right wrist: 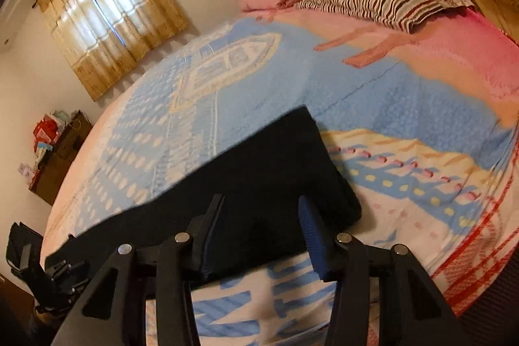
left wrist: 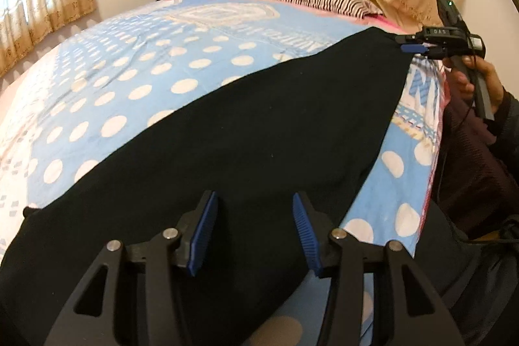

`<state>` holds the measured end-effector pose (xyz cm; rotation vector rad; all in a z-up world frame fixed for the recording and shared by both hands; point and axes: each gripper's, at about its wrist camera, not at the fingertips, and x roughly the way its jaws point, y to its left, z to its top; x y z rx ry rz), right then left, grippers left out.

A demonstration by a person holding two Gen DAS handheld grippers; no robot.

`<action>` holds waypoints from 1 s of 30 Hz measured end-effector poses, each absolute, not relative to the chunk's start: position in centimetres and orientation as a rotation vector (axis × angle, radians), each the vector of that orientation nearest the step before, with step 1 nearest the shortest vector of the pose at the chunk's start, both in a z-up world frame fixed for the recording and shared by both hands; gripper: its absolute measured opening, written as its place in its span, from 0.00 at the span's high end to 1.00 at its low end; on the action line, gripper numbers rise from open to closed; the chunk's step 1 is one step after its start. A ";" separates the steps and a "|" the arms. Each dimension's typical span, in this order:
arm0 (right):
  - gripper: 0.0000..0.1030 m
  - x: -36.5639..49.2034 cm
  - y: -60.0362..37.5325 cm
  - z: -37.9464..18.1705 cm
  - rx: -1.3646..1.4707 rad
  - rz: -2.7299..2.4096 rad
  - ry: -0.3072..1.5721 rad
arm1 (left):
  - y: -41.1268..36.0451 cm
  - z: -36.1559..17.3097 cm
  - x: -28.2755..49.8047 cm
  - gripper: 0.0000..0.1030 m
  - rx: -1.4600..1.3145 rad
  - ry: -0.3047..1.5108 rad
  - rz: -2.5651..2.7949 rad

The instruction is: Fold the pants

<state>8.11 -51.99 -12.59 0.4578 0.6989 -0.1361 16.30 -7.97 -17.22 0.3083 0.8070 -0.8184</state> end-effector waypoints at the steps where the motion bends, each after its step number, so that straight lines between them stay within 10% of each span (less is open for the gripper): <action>1: 0.53 8.0 -51.9 -12.2 0.441 -0.133 0.687 | -7.8 -17.1 16.3 0.50 0.304 0.807 -0.815; 30: 0.52 13.9 -27.6 -15.8 0.177 0.343 0.899 | -1.7 -17.8 17.9 0.29 0.128 0.812 -0.574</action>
